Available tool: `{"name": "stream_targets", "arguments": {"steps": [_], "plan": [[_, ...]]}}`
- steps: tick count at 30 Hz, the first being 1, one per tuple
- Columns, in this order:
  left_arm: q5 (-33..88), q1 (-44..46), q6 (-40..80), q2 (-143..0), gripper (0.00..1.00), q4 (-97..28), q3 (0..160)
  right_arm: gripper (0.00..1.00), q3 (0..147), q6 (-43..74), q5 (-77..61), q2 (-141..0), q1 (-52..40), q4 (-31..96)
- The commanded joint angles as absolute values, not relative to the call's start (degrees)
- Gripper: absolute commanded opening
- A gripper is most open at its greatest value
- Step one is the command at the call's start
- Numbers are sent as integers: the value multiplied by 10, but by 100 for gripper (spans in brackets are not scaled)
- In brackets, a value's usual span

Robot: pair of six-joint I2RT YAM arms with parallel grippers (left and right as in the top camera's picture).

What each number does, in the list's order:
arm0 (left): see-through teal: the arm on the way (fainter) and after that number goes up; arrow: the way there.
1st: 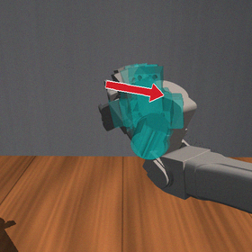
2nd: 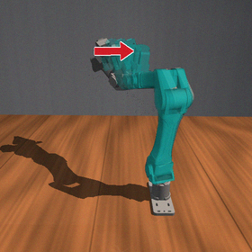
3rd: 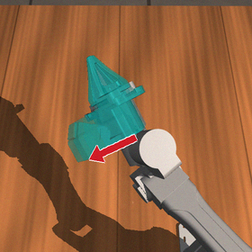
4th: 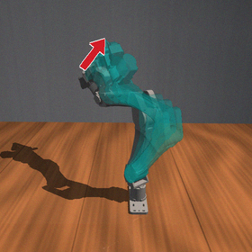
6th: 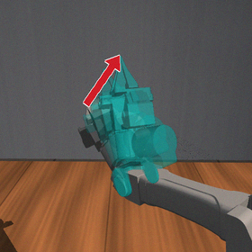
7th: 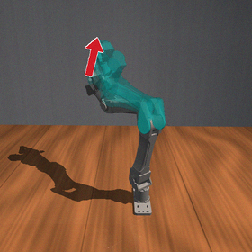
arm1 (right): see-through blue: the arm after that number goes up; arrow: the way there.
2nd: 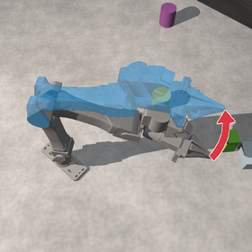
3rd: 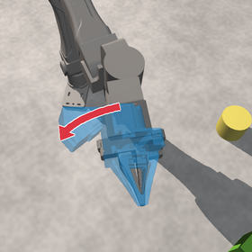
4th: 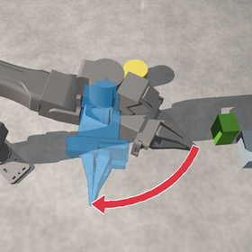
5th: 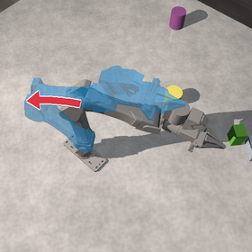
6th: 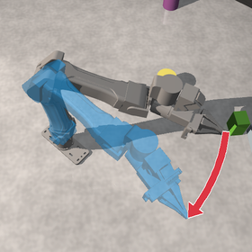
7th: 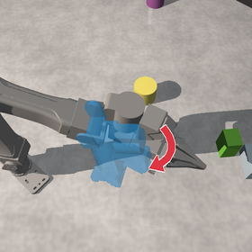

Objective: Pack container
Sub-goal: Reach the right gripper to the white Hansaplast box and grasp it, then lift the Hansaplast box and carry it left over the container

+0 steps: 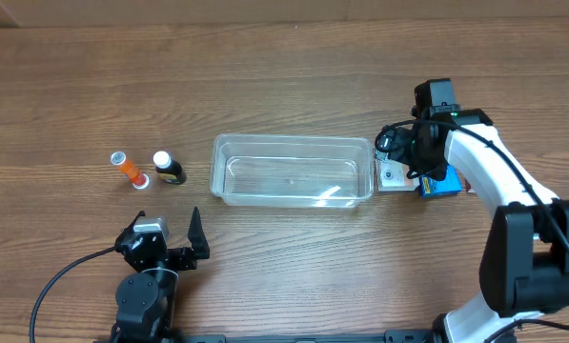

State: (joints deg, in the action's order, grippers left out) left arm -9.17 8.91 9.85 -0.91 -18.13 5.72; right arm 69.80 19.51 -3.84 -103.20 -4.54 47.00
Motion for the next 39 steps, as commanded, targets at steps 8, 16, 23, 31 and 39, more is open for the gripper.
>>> {"name": "stream_targets", "arguments": {"steps": [8,16,23,31,39], "plan": [[-92,86,88,-3,100,-179,55,100,712,176,-27,-1046,-44,448],[-92,86,88,-3,100,-179,55,90,712,176,-29,-1069,-44,445],[-92,86,88,-3,100,-179,55,88,712,180,-33,-1074,-45,460],[-92,86,88,-3,100,-179,55,96,705,180,-30,-1076,-48,451],[-92,86,88,-3,100,-179,55,82,705,180,-9,-1094,-48,449]]}}
